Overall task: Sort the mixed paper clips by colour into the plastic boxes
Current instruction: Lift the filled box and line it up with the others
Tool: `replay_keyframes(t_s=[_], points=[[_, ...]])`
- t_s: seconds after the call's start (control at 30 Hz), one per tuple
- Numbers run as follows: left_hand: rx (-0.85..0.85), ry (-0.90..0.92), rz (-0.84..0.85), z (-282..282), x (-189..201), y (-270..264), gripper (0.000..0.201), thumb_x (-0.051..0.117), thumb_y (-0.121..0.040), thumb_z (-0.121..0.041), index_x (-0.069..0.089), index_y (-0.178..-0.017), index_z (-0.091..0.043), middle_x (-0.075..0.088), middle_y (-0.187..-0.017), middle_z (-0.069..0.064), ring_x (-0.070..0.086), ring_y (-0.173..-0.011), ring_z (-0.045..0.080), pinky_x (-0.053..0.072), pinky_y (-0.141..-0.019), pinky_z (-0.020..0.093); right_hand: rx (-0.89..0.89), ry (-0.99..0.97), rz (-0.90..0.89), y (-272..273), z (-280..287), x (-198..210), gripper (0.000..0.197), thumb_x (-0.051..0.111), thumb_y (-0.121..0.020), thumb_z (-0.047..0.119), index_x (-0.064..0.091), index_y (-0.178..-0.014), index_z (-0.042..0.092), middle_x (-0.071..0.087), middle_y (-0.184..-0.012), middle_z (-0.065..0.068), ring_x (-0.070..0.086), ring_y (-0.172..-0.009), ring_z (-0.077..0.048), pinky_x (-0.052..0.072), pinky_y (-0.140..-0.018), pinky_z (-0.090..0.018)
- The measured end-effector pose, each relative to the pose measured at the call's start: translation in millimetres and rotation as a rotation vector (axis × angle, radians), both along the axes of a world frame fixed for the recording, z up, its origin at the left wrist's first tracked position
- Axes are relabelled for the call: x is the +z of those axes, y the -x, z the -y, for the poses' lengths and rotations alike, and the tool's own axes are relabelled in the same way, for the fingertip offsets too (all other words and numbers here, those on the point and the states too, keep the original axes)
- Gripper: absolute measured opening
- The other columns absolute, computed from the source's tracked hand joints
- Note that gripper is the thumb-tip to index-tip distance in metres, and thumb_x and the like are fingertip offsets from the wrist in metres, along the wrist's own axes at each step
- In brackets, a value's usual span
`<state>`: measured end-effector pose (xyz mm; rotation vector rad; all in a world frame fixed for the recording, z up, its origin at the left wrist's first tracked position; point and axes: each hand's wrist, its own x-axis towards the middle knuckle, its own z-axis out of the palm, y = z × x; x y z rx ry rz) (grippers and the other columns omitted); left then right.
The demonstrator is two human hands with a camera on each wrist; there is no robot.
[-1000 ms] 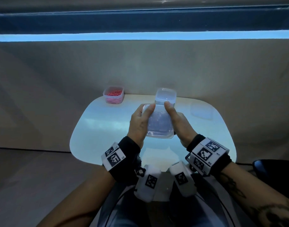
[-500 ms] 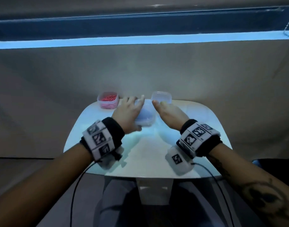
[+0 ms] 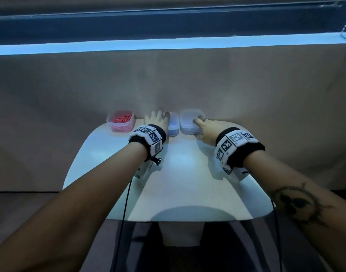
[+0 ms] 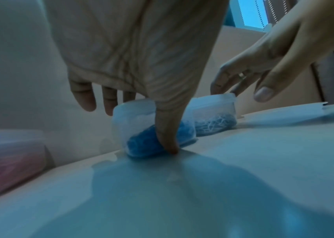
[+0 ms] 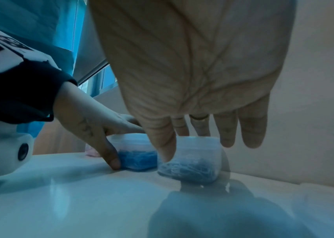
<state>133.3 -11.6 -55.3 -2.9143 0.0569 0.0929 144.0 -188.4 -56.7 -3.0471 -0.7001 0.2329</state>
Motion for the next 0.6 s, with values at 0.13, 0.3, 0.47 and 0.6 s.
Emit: replay_keyframes(t_s=[0.13, 0.3, 0.47, 0.6], points=[[0.035, 0.078, 0.004, 5.9, -3.0, -4.5, 0.073, 0.062, -0.083, -0.02, 0.021, -0.143, -0.009, 0.028, -0.141, 0.014, 0.03, -0.127, 0.032, 0.037, -0.094, 0.04, 0.03, -0.004, -0.033, 2.3, 3.8, 0.3, 0.046, 0.045, -0.092, 0.02, 0.03, -0.135, 0.011, 0.024, -0.149, -0.013, 0.049, -0.121, -0.033, 0.04, -0.093, -0.038], [0.066, 0.221, -0.046, 0.0, 5.0, -2.6, 0.1, 0.072, -0.076, -0.021, 0.004, -0.149, -0.015, 0.01, -0.152, 0.015, 0.015, -0.139, 0.034, 0.029, -0.105, 0.049, -0.122, -0.154, 0.009, 5.9, 33.2, 16.1, 0.06, 0.046, -0.094, 0.028, 0.018, -0.146, 0.019, 0.01, -0.157, -0.009, 0.032, -0.136, -0.032, 0.037, -0.105, -0.045], [0.304, 0.326, 0.02, -34.5, 32.7, 20.8, 0.113, 0.078, -0.069, -0.043, 0.003, -0.15, -0.019, 0.0, -0.157, 0.013, 0.002, -0.144, 0.033, 0.014, -0.113, 0.054, -0.421, 0.084, -0.247, 3.3, 65.8, 8.5, 0.091, 0.057, -0.082, 0.057, 0.013, -0.147, 0.012, 0.024, -0.15, -0.021, 0.033, -0.134, -0.037, 0.035, -0.103, -0.045], [0.587, 0.503, 0.119, -67.1, 28.8, 30.2, 0.116, 0.074, -0.069, -0.051, 0.0, -0.15, -0.016, -0.003, -0.156, 0.017, -0.002, -0.144, 0.036, 0.016, -0.11, 0.06, -0.344, 0.193, -0.242, 12.2, 52.1, -6.0, 0.07, 0.052, -0.086, 0.054, 0.032, -0.136, 0.01, 0.046, -0.131, -0.021, 0.048, -0.118, -0.036, 0.043, -0.097, -0.044]])
